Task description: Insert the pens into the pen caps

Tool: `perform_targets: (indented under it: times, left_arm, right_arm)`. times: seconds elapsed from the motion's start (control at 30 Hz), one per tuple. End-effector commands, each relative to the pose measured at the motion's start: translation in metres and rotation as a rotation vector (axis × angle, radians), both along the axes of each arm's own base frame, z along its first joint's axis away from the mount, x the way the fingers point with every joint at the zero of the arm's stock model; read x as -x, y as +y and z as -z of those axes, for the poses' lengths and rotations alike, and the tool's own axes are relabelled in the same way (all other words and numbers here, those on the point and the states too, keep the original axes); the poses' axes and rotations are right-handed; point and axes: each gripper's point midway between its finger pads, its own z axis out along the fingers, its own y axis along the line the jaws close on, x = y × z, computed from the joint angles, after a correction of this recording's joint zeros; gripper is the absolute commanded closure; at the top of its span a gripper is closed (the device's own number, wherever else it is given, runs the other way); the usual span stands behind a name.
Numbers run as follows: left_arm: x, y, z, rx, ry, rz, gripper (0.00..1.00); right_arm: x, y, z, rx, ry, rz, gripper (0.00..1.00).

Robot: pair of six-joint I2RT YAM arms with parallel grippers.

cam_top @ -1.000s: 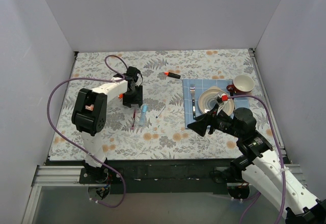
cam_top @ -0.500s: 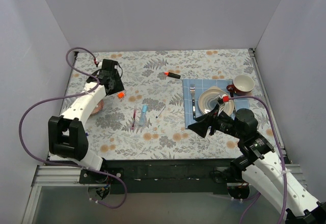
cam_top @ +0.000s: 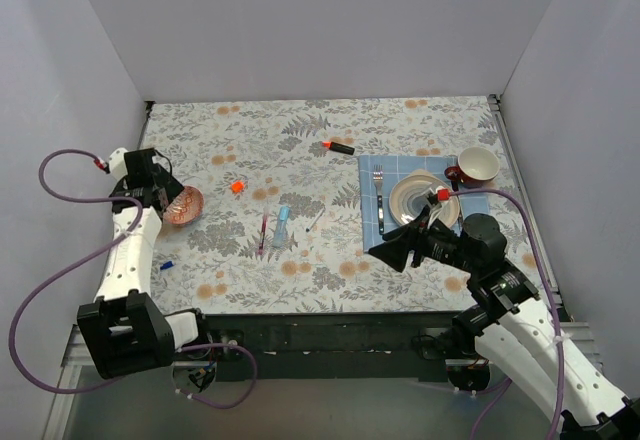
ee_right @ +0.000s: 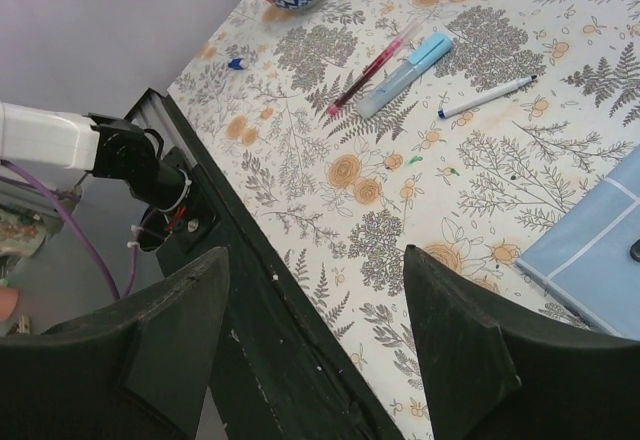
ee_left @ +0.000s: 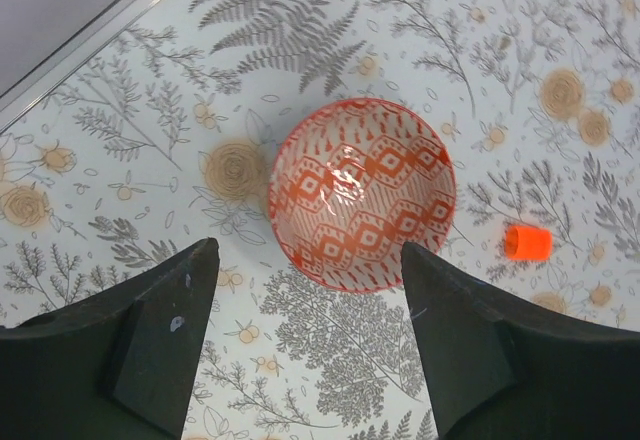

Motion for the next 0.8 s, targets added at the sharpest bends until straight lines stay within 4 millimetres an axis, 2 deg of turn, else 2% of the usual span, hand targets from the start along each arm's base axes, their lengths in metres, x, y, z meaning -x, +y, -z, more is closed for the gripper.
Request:
perform_targets:
  times: [0.0, 0.2, 0.27, 0.5, 0.53, 0.7, 0.77]
  left_arm:
    - [0.01, 0.022, 0.007, 0.068, -0.056, -0.127, 0.25]
    - [0.034, 0.041, 0.022, 0.087, -0.066, -0.301, 0.25]
    - [0.035, 0.044, 0.026, 0.084, -0.07, -0.321, 0.25]
    - [0.065, 0.057, 0.06, 0.016, 0.046, -0.442, 0.27]
    - [0.07, 0.057, 0.07, 0.009, 0.053, -0.439, 0.27]
    - [0.07, 0.06, 0.061, 0.003, 0.005, -0.485, 0.27]
    - [0.073, 0.059, 0.064, 0.022, 0.024, -0.513, 0.27]
  right_arm:
    - [0.0, 0.002, -0.023, -0.015, -0.038, -0.018, 0.24]
    - [-0.005, -0.002, -0.035, 0.0, -0.063, 0.021, 0.24]
    - [-0.007, -0.003, -0.039, 0.006, -0.064, 0.024, 0.24]
    - [-0.006, 0.001, -0.047, 0.013, -0.038, 0.002, 0.25]
    - [-0.006, 0.0, -0.05, 0.009, -0.04, 0.008, 0.26]
    - [-0.008, -0.004, -0.054, -0.004, -0.046, 0.046, 0.26]
    - [-0.007, -0.003, -0.056, -0.019, -0.042, 0.043, 0.26]
